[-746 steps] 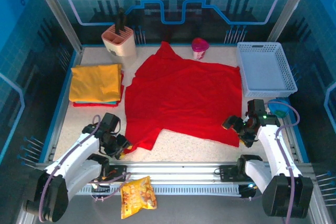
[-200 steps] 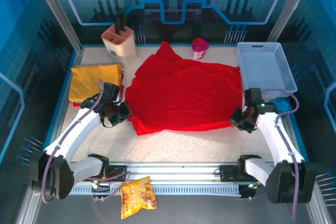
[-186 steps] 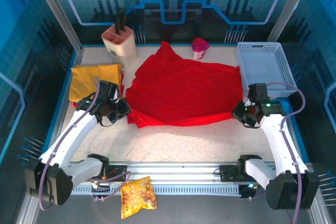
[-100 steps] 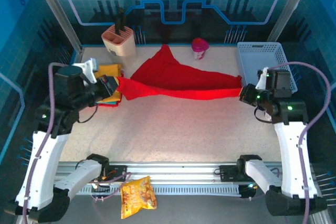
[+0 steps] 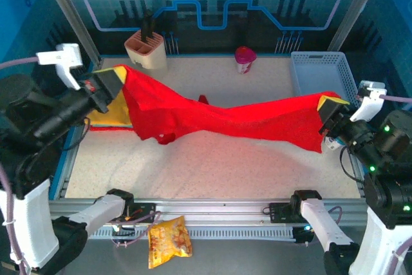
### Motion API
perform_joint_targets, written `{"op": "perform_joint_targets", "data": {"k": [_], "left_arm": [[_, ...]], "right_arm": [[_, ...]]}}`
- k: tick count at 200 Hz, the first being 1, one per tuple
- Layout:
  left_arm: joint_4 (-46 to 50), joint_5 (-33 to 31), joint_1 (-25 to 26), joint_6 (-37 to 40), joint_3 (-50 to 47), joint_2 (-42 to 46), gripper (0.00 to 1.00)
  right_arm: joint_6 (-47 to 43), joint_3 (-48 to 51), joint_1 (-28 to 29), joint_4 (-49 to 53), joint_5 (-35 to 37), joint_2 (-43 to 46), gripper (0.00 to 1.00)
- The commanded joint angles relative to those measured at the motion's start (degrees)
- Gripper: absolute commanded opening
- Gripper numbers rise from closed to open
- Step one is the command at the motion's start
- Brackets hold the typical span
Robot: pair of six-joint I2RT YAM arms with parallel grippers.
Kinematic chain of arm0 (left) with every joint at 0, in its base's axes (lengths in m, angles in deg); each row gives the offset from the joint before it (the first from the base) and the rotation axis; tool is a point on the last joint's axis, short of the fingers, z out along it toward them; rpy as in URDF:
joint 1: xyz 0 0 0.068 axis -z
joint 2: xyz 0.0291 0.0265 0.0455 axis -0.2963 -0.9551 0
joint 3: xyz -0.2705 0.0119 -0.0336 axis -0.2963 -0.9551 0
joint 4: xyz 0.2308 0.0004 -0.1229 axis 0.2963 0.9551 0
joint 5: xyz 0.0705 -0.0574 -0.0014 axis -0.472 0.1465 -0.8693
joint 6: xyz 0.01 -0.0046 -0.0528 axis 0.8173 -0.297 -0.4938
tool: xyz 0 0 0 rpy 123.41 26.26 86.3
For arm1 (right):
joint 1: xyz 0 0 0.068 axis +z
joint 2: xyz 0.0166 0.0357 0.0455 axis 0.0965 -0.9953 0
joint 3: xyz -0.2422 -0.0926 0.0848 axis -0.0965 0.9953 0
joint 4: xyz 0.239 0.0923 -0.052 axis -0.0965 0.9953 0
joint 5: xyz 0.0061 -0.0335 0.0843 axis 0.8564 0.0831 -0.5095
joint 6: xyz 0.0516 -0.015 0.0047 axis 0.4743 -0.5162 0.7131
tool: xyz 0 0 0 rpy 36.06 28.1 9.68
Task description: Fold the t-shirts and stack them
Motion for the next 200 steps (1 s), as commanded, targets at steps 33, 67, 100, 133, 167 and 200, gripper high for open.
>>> {"op": "perform_joint_targets", "data": {"k": [33,67,100,133,167,200], "left_arm": [[1.45,2.43,-0.26,2.12,22.38,-8.42,0.0],[-1.52,0.57,-0.26,2.07,20.75,-12.34,0.0],[-1.46,-2.44,-1.18,3.76,14.09,-19.08,0.0],[-11.52,-0.66,-4.57,1.7,-2.16,-24.11,0.0],[-19.29,0.64,-8.01,-0.85,-10.32,-34.39,0.0],[-24.08,0.18,-8.83,-1.35,-5.92,-49.27,0.0]], "right_arm": [[1.29,-11.77,-0.19,2.03,-4.7,-2.95,0.0],[4.05,-11.52,-0.2,3.74,-0.33,-4.44,0.0],[5.3,1.31,-0.14,2.46,0.01,-7.19,0.0],[7.0,17.38,-0.22,-7.92,-1.5,-11.42,0.0],[7.9,27.77,-0.38,-20.29,-0.28,-21.34,0.0],[7.84,26.13,-1.31,-30.79,-3.71,-37.6,0.0]]}}
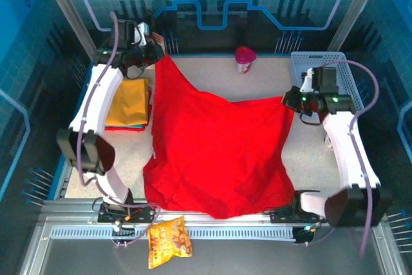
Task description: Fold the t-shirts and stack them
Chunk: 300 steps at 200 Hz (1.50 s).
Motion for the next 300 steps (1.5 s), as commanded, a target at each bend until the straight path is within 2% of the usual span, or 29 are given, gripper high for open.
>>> {"op": "perform_joint_targets", "data": {"k": [1,27,57,83,122,147,196,266,300], "left_arm": [[-7.52,0.66,-0.67,-1.43,5.03,-6.73,0.0],[-7.43,3.54,-0.65,-3.57,13.97,-17.28,0.0],[-7.81,3.57,-0.65,-3.92,13.94,-18.49,0.0],[-9.14,3.46,-0.66,-4.35,6.3,-13.86,0.0],[-13.6,1.93,0.3,-10.02,-12.22,-2.46,0.0],[-14.37,-1.09,1.52,-12.95,-21.67,4.46,0.0],[-15.66,-2.23,2.92,-18.94,-35.36,14.03,0.0],[-18.01,-3.7,4.83,-25.08,-47.7,21.35,0.0],[-16.82,-5.86,5.15,-24.89,-51.12,24.97,0.0]], "right_arm": [[0.55,-2.67,-1.21,-12.53,-3.16,-8.96,0.0],[-0.51,-9.77,-2.23,-15.08,-7.01,-21.09,0.0],[-1.01,-11.36,-2.84,-16.81,-8.69,-26.53,0.0],[-1.13,-8.91,-4.28,-17.79,-10.73,-27.52,0.0],[-0.6,-6.37,-8.61,-17.82,-14.04,-28.68,0.0],[-1.23,-9.13,-11.29,-15.41,-15.45,-31.57,0.0],[-2.97,-12.8,-12.83,-10.83,-15.53,-35.32,0.0],[-5.36,-11.58,-11.03,-4.33,-5.62,-34.26,0.0],[-5.93,-11.52,-10.41,-3.27,-3.72,-34.65,0.0]]}}
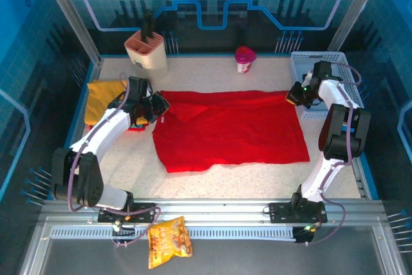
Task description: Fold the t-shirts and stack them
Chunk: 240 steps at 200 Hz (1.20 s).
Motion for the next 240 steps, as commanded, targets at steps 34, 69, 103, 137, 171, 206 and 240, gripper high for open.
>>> {"op": "perform_joint_targets", "data": {"k": [34,69,103,137,171,206,240], "left_arm": [[1.58,-3.79,0.54,-0.37,-3.67,6.21,0.0],[2.27,-3.28,0.54,-0.94,-6.39,8.49,0.0],[0.88,-2.7,0.62,-1.76,-8.72,8.51,0.0],[0.49,-2.54,0.58,-1.93,-9.61,8.0,0.0],[0.33,-3.33,0.63,-1.49,-11.1,7.26,0.0],[-1.27,-2.92,0.63,-2.02,-13.87,5.89,0.0],[-1.61,-2.83,0.64,-2.27,-16.11,5.63,0.0]], "right_arm": [[-2.26,-1.24,2.02,5.05,6.96,-0.16,0.0],[-2.37,-1.17,2.78,7.38,11.53,-0.18,0.0],[-1.86,-0.55,2.85,6.81,13.09,-0.03,0.04],[-2.46,-2.58,3.5,7.83,14.41,-1.77,0.16],[-2.64,-2.81,4.53,7.94,16.63,-2.28,0.27],[-2.65,-2.65,5.12,7.51,17.5,-1.88,0.3],[-2.8,-1.96,6.13,6.56,16.56,0.9,0.43]]}}
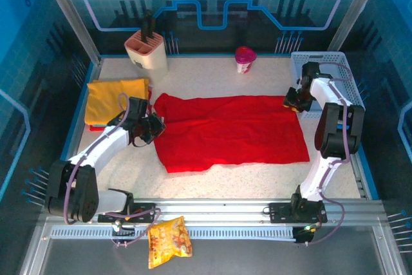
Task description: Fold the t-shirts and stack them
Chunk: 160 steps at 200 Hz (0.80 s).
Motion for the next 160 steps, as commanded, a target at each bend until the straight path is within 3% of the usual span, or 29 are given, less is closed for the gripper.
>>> {"op": "perform_joint_targets", "data": {"k": [1,21,42,69,101,160], "left_arm": [[-0.76,-0.33,0.44,-0.47,-1.6,-0.56,0.0],[-0.01,-1.2,0.43,0.32,-2.13,-1.25,0.01],[2.18,-3.14,0.34,2.53,-1.53,-2.68,0.31],[7.38,-6.29,1.02,7.15,1.97,-3.15,0.42],[13.78,-11.48,7.68,14.78,10.63,-3.39,0.4],[16.88,-18.32,21.48,18.23,21.5,-17.78,0.28]], "right_arm": [[-0.57,-0.62,1.3,0.21,0.73,2.27,0.44],[-0.65,0.45,2.85,-0.18,0.17,4.3,0.49],[-0.37,3.72,5.33,-1.68,-0.21,7.33,0.54],[0.18,9.34,8.27,-3.36,-1.38,11.69,0.59],[2.28,18.32,9.92,-7.57,-5.61,18.17,0.64],[3.28,21.67,10.36,-7.59,-7.63,22.84,0.65]]}}
